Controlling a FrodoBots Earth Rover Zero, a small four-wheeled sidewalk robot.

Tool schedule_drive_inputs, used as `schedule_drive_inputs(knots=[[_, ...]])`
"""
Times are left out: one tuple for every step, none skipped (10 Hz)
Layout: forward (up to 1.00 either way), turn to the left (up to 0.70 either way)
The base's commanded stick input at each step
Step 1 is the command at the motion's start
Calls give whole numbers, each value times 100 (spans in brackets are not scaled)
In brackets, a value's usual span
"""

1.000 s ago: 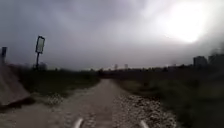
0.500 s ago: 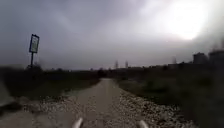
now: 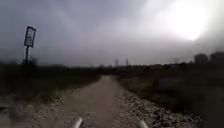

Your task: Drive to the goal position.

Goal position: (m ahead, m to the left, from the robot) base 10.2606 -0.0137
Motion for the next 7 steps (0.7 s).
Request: schedule_drive_inputs(knots=[[70,0],[70,0],[70,0],[70,0],[70,0],[70,0],[70,0]])
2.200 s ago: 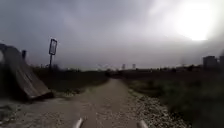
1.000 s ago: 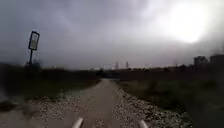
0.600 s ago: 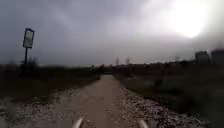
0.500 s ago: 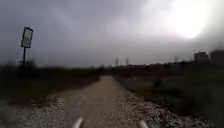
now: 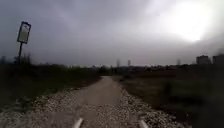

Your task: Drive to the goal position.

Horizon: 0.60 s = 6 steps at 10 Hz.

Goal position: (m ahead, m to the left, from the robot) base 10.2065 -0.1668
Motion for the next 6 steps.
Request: schedule_drive_inputs(knots=[[70,0],[70,0],[70,0],[70,0],[70,0],[70,0]])
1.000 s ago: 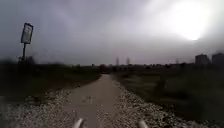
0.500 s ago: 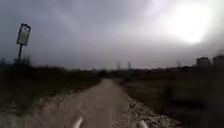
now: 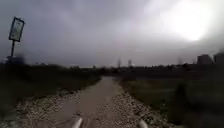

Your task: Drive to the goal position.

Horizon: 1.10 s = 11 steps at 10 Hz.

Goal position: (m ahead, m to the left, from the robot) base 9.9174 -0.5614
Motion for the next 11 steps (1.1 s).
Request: schedule_drive_inputs(knots=[[70,0],[70,0],[70,0],[70,0],[70,0],[70,0],[70,0],[70,0],[70,0],[70,0],[70,0]])
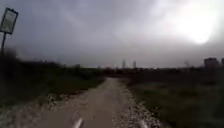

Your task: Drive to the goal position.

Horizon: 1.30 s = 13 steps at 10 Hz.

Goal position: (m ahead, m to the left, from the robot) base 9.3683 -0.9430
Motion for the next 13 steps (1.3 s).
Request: schedule_drive_inputs(knots=[[70,0],[70,0],[70,0],[70,0],[70,0],[70,0],[70,0],[70,0],[70,0],[70,0],[70,0],[70,0],[70,0]])
